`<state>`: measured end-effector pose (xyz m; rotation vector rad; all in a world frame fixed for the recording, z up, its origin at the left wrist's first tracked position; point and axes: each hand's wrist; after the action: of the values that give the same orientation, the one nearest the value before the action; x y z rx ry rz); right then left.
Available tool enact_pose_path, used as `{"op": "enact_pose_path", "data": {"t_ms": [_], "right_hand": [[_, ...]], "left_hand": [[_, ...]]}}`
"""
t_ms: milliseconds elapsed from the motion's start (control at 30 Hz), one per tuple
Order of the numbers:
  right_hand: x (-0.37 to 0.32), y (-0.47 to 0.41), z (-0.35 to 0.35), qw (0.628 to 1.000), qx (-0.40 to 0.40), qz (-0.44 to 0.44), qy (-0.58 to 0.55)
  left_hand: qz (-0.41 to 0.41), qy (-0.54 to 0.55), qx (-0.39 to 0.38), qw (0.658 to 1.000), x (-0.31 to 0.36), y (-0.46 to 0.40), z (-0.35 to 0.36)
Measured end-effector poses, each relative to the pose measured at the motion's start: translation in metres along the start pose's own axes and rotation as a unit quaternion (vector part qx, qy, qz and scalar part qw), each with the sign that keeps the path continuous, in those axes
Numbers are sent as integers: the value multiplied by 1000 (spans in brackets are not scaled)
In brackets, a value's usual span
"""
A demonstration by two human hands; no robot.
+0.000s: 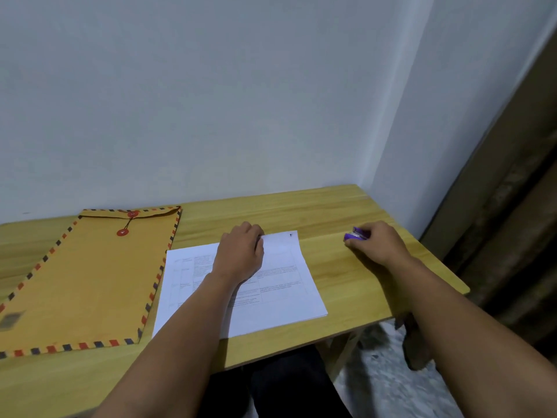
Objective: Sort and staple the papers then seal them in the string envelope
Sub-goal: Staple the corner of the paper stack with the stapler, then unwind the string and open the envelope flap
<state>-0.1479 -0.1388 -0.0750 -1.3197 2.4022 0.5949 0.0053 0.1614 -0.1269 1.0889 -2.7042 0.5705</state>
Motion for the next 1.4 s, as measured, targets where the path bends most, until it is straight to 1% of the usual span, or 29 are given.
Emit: {"op": "enact_pose_path", "data": {"t_ms": [67,133,233,300,367,467,533,667,767,833,900,967,1033,1167,1267,1400], "right_hand": [[19,3,-4,999,10,46,15],[26,7,-7,997,22,67,27],[13,11,-7,994,39,82,68],[-5,10,-3,993,48,72,85],[-28,5,4,994,52,47,83],[-75,-8,23,996,43,-12,71],[-114,-14,40,995,36,-55,70],[-197,-21,83,987,10,-138,77],[-259,-22,121,974,-13,-209,83],[-298,-22,150,964,-35,-252,81],[-334,-22,179,952,-65,-285,86],[-368,-23,203,941,-95,-311,94],[-395,-23,223,930,-121,-329,106],[-417,-21,255,912,-181,-321,178],[-410,-13,265,911,-168,-330,179],[-398,9,272,903,-172,-350,181]], "left_hand": [[-2,-6,-11,1000,10,-7,6],[-4,-13,-24,1000,18,-14,12],[-19,-35,-47,998,29,-23,16],[-36,-43,-70,996,33,-27,16],[-54,-36,-74,995,30,-27,9],[-90,-25,-49,994,5,-19,-17],[-128,-26,-33,991,-28,-8,-42],[-231,-53,-61,970,-113,31,-96],[-288,-62,-55,954,-168,71,-126],[-306,-74,-68,947,-199,95,-140],[-318,-83,-96,939,-223,113,-147],[-330,-87,-118,932,-241,128,-149],[-339,-87,-119,929,-250,138,-147],[-344,-90,-97,930,-256,150,-144],[-351,-87,-78,929,-248,159,-143],[-366,-73,-69,925,-229,187,-137]]}}
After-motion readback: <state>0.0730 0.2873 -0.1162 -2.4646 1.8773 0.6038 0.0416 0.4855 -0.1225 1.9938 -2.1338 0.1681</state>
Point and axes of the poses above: each hand's wrist, its own y-axis away from the middle knuckle, its own z-axis out of the palm, x = y × z, and after that the axes turned 15 degrees about -x, right-handed
